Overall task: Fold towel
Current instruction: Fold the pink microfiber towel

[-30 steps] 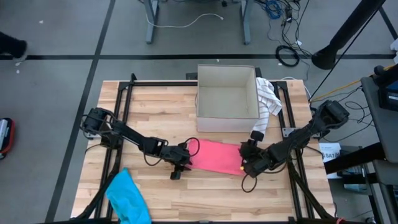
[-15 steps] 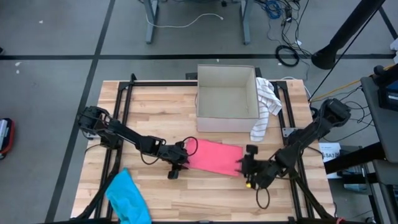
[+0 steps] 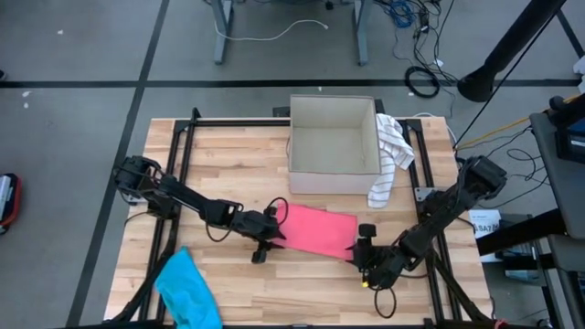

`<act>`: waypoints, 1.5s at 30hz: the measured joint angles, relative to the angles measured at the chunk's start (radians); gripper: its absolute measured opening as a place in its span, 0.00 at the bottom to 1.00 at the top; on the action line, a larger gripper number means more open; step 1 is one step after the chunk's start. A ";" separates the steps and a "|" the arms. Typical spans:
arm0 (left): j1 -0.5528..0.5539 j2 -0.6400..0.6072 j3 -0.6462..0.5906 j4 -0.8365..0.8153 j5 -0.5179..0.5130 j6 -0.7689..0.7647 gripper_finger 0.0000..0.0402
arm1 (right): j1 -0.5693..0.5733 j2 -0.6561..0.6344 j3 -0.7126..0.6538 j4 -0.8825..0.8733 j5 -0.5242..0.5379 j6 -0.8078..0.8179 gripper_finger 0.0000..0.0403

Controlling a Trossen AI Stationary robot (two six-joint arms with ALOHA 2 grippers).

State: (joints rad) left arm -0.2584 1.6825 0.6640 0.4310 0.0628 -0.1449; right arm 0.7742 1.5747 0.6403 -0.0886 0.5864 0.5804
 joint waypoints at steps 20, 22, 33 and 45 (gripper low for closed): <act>0.063 0.319 0.222 0.190 0.006 0.099 0.37 | -0.021 0.123 0.000 0.116 0.011 0.010 0.03; 0.063 0.359 0.273 0.117 0.015 0.109 0.37 | -0.021 0.123 0.000 0.114 0.012 0.020 0.02; 0.060 0.424 0.395 0.023 0.032 0.148 0.37 | -0.014 0.089 0.070 0.080 0.078 -0.148 0.00; 0.044 0.428 0.452 -0.019 0.077 0.162 0.37 | -0.105 0.058 0.235 -0.076 0.045 -0.574 0.00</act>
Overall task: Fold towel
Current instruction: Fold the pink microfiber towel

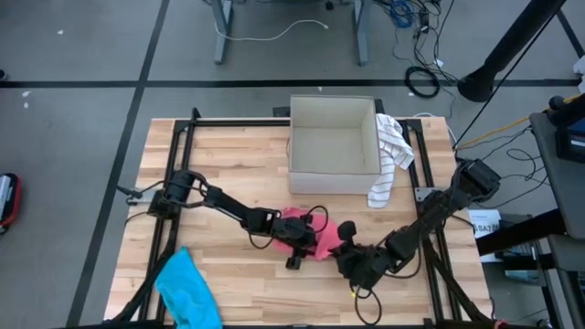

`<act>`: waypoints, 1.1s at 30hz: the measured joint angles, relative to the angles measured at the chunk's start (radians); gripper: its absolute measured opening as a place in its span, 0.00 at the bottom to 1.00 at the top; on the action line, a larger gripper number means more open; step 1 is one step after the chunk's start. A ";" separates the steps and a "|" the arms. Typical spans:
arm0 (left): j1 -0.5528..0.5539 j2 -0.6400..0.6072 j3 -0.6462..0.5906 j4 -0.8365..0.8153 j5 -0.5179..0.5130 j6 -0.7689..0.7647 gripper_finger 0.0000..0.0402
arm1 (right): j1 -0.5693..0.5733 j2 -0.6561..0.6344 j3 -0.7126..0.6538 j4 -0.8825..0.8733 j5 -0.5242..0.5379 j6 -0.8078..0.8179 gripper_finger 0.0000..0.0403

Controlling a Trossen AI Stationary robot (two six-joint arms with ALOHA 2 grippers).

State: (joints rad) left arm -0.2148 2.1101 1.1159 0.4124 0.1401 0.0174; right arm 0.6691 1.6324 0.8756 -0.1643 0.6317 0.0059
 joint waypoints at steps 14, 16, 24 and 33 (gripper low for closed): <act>-0.030 -0.047 0.126 -0.405 -0.099 0.092 0.37 | -0.129 0.000 0.111 -0.051 -0.270 -0.113 0.00; -0.030 -0.073 0.139 -0.473 -0.143 0.075 0.37 | -0.137 0.000 0.112 -0.070 -0.290 -0.092 0.00; -0.058 -0.217 0.143 -0.585 -0.259 0.015 0.37 | -0.152 0.001 0.112 -0.097 -0.298 -0.052 0.00; -0.151 -0.215 0.144 -0.395 -0.357 -0.072 0.37 | -0.182 0.001 0.111 -0.110 -0.298 -0.033 0.00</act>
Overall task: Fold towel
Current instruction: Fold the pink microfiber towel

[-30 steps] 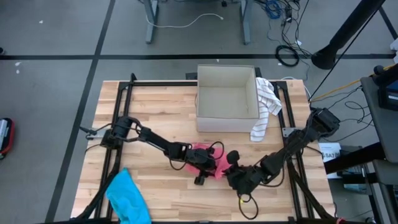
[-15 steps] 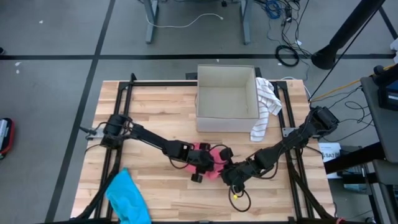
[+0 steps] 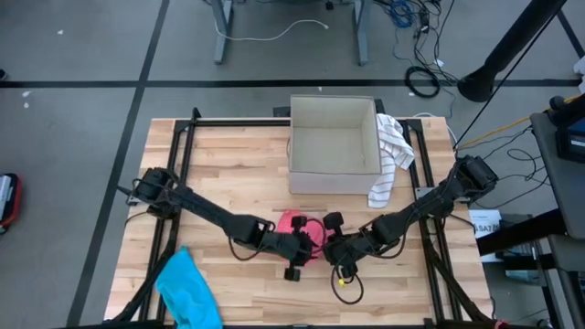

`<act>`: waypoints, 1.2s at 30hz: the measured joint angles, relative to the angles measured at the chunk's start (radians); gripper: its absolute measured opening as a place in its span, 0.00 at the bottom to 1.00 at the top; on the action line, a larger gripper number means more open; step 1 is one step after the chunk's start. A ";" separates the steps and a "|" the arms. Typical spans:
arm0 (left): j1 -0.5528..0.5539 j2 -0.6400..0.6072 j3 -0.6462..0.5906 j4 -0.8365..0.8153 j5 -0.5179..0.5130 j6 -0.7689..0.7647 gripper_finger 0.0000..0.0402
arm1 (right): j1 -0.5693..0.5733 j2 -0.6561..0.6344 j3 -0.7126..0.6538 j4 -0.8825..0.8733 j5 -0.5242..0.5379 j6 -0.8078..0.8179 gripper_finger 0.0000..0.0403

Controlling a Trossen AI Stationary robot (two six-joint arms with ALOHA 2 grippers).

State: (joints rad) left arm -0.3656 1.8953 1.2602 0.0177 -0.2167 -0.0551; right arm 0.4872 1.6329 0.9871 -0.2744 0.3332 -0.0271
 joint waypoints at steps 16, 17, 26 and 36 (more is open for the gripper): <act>0.004 0.039 -0.003 0.014 -0.115 -0.205 0.63 | -0.022 0.000 0.000 0.013 -0.040 -0.002 0.00; 0.005 0.043 -0.003 0.020 -0.112 -0.206 0.62 | -0.024 0.000 0.000 0.013 -0.034 -0.001 0.00; 0.013 0.092 -0.003 0.032 -0.045 -0.209 0.48 | -0.030 0.000 -0.001 0.037 0.002 -0.002 0.00; 0.035 0.091 -0.002 0.028 -0.081 -0.175 0.22 | -0.026 0.000 -0.001 0.041 -0.012 -0.014 0.04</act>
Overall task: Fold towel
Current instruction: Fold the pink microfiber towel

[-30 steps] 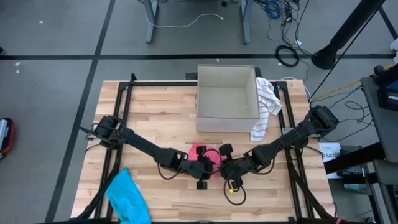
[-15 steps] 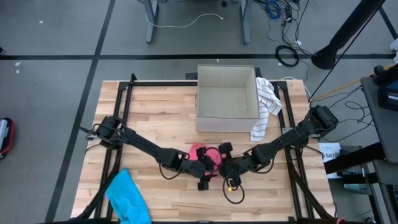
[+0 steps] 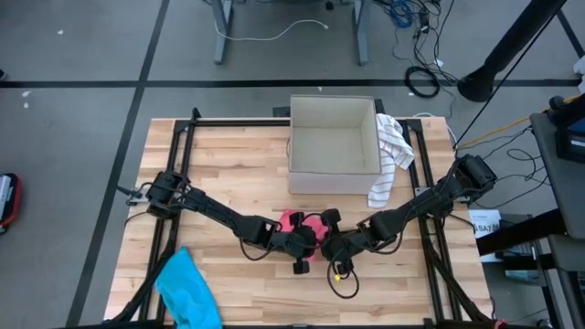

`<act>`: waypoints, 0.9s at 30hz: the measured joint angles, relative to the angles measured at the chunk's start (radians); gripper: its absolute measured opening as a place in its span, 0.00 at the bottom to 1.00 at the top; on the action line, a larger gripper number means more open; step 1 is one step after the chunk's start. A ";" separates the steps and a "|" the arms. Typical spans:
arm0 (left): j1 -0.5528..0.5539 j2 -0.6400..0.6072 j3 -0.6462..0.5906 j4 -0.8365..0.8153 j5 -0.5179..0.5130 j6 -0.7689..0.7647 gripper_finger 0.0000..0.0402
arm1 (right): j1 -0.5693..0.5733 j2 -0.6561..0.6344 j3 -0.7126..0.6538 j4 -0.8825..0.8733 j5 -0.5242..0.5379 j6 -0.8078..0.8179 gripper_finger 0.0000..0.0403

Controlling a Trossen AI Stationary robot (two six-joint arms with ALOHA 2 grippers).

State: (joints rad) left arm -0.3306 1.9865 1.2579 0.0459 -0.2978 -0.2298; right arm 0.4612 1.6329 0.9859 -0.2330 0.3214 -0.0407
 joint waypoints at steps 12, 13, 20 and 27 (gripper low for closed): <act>-0.010 0.000 0.000 -0.020 -0.005 0.054 0.01 | 0.056 0.000 -0.007 -0.150 0.015 0.171 0.48; -0.010 0.000 0.000 -0.019 -0.005 0.055 0.01 | 0.060 0.000 -0.015 -0.144 0.015 0.187 0.50; -0.008 0.000 0.000 -0.015 -0.028 0.056 0.01 | 0.090 0.001 -0.079 -0.039 0.044 0.276 0.55; -0.016 -0.004 0.000 0.016 -0.030 0.076 0.01 | 0.105 0.002 -0.125 0.047 0.160 0.291 0.52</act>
State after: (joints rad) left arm -0.3468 1.9827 1.2575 0.0617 -0.3283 -0.1541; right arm 0.5659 1.6344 0.8609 -0.1863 0.4812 0.2504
